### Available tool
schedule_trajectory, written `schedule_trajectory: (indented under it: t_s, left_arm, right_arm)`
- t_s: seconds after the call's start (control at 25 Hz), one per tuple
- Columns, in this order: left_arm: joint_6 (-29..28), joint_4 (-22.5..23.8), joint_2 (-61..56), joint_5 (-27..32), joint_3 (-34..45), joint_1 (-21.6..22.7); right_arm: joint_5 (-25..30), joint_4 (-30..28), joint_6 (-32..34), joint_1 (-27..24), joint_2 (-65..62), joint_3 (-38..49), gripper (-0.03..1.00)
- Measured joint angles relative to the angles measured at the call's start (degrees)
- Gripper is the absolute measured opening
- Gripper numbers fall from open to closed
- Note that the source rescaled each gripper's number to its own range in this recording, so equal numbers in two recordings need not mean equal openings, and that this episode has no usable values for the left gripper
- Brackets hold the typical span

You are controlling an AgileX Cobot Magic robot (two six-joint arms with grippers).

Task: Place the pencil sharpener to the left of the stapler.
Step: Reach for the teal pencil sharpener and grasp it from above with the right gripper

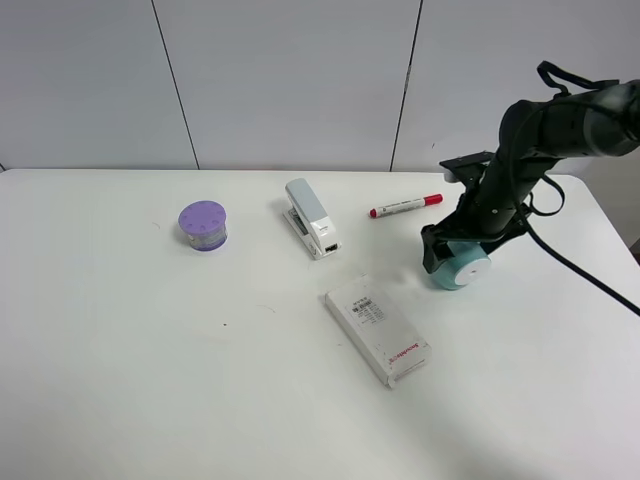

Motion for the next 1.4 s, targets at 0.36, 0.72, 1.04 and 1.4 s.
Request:
schedule_trajectory:
  t_s: [0.36, 0.72, 1.04, 1.4]
  left_arm:
    - [0.0, 0.0, 0.0, 0.0, 0.0, 0.0]
    - [0.0, 0.0, 0.0, 0.0, 0.0, 0.0]
    - [0.0, 0.0, 0.0, 0.0, 0.0, 0.0]
    - [0.0, 0.0, 0.0, 0.0, 0.0, 0.0]
  right_arm:
    - [-0.8, -1.7, 0.1, 0.0, 0.1, 0.0, 1.00]
    - [-1.1, -2.3, 0.7, 0.2, 0.5, 0.1, 1.00]
    - [-3.2, -3.2, 1.0, 1.1, 1.5, 1.5, 1.00]
    - [-4.8, -3.6, 1.2, 1.1, 3.4, 1.5, 1.00]
